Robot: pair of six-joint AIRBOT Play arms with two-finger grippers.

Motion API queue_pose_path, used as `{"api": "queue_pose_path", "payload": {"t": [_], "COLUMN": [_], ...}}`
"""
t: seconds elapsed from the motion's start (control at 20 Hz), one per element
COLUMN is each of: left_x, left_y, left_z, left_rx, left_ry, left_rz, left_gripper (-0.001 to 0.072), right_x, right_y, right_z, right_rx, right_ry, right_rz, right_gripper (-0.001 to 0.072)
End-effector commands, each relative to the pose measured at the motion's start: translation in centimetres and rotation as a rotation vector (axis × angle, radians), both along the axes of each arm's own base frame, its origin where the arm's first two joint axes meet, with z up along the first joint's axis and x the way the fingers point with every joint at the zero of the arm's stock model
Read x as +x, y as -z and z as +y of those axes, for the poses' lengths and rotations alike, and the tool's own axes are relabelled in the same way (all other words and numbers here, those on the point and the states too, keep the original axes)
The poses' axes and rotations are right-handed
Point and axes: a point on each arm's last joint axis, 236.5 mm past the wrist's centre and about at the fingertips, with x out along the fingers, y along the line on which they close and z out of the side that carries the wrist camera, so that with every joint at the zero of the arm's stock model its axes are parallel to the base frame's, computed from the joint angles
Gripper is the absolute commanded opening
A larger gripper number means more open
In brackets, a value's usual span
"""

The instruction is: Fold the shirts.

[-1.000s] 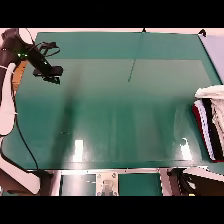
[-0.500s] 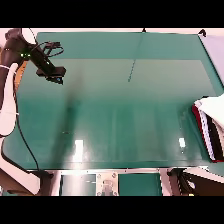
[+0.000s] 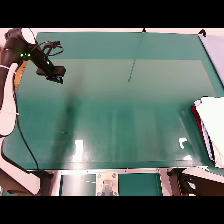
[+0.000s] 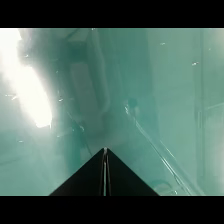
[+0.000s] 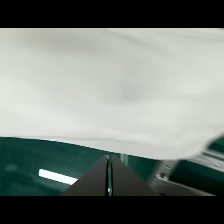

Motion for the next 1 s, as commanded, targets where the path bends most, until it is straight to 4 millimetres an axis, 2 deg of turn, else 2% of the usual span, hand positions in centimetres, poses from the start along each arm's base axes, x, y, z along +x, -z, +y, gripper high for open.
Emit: {"api": "queue_pose_path", "payload": {"t": [0.0, 0.1, 0.2, 0.25, 0.35, 0.45, 0.55, 0.65, 0.75, 0.95], "left_x": [-1.1, -2.1, -3.5, -4.5, -7.7, -11.5, -14.8, -16.8, -17.5, -17.5], "left_y": [0.0, -0.4, -1.1, -1.5, -2.1, -1.9, -1.2, -0.5, -0.4, -0.7], "left_z": [-0.1, -1.0, -2.4, -3.1, -4.3, -4.9, -5.0, -4.4, -3.7, -3.8], "left_rx": [-0.005, -0.001, 0.000, 0.002, 0.001, -0.001, -0.011, -0.012, 0.004, 0.000], "left_ry": [-0.027, -0.024, -0.010, 0.000, -0.001, -0.016, -0.041, -0.056, -0.058, -0.051], "left_rz": [0.055, 0.078, 0.071, 0.071, 0.081, 0.081, 0.059, 0.020, -0.006, -0.015], "left_gripper": [0.0024, 0.0024, 0.0024, 0.0024, 0.0024, 0.0024, 0.0024, 0.0025, 0.0025, 0.0025], "right_x": [12.9, 17.0, 19.0, 19.2, 18.2, 15.1, 12.3, 10.8, 10.4, 9.0], "right_y": [-4.3, -5.5, -5.1, -4.4, -2.0, 1.3, 4.5, 6.2, 6.0, 6.1], "right_z": [3.0, 6.9, 12.2, 15.0, 21.6, 28.1, 33.5, 37.1, 39.6, 41.6], "right_rx": [-0.059, -0.102, -0.113, -0.107, -0.071, -0.011, 0.024, 0.046, 0.054, 0.080], "right_ry": [-0.232, -0.395, -0.569, -0.634, -0.780, -0.903, -1.018, -1.115, -1.187, -1.264], "right_rz": [-0.405, -0.481, -0.504, -0.514, -0.518, -0.498, -0.493, -0.491, -0.522, -0.514], "right_gripper": [0.0020, 0.0018, 0.0017, 0.0017, 0.0017, 0.0018, 0.0018, 0.0018, 0.0018, 0.0019]}}
